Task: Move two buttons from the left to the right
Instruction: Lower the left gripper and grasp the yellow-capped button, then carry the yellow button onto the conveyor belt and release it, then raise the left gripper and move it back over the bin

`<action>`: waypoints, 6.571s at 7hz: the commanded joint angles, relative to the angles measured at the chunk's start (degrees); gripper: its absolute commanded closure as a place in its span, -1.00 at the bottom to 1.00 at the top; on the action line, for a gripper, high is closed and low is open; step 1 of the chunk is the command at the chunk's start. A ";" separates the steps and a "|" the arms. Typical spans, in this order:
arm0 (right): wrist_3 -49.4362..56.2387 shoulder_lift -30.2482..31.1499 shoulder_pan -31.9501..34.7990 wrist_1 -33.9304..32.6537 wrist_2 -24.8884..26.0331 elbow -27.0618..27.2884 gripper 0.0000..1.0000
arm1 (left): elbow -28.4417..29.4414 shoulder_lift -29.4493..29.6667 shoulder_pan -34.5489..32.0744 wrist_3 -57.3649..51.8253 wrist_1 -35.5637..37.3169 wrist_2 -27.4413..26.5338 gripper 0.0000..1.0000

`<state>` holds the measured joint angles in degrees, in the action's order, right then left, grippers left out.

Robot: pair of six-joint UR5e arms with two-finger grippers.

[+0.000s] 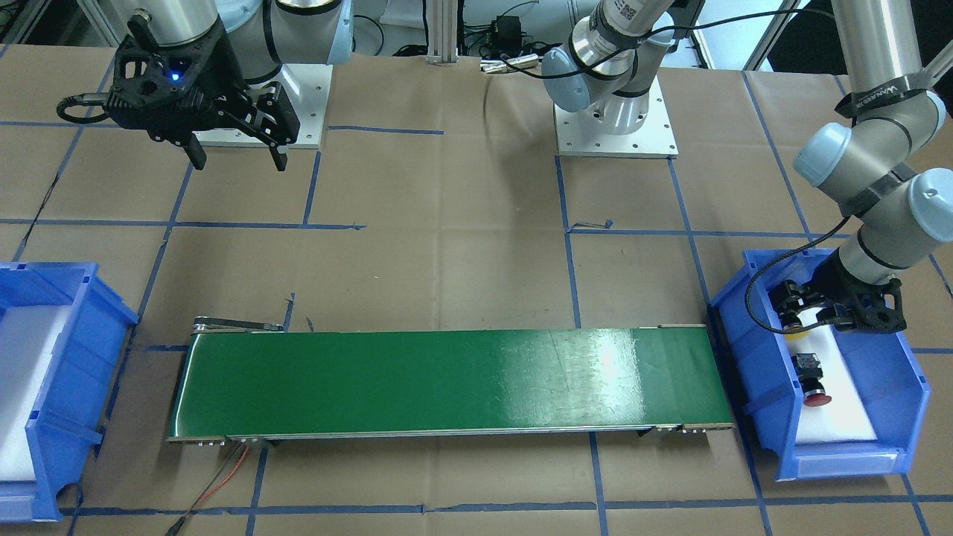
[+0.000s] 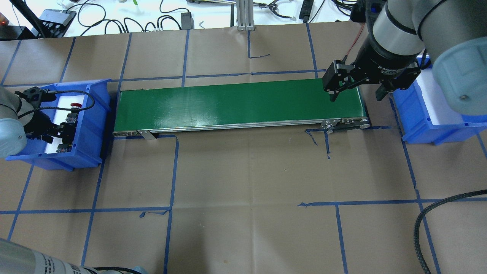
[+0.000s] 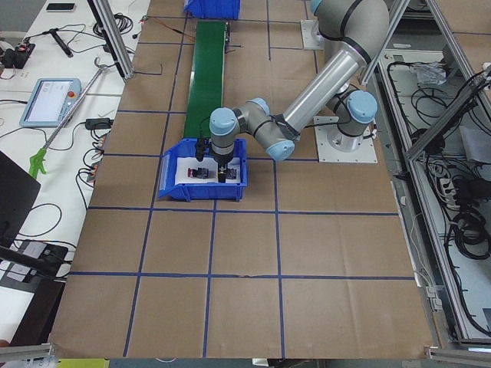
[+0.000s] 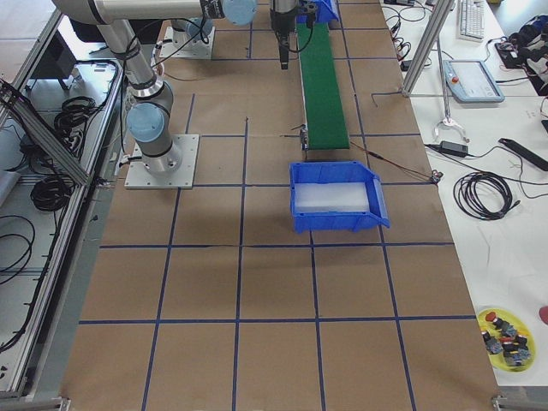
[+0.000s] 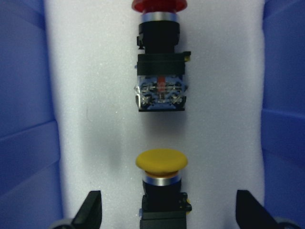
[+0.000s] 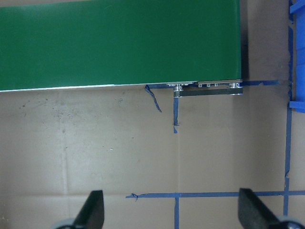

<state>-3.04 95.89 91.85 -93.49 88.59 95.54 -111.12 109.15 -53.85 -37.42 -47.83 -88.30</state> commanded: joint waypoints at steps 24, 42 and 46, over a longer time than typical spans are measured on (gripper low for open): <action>-0.04 -0.09 -0.18 0.33 0.00 0.18 -1.00 | 25.87 4.21 -32.27 36.63 -25.85 -3.18 1.00; -0.04 -0.26 -0.18 -0.46 0.27 0.70 -1.00 | 33.34 -3.15 -30.53 28.96 -39.45 -2.49 -1.00; -0.04 -0.26 -0.18 -0.46 0.44 0.70 -1.00 | 33.69 -1.75 -12.80 11.00 -39.27 -2.49 -1.00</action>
<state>-3.08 95.66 91.67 -93.95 88.91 96.24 -77.46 106.97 -70.76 -21.84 -87.31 -90.66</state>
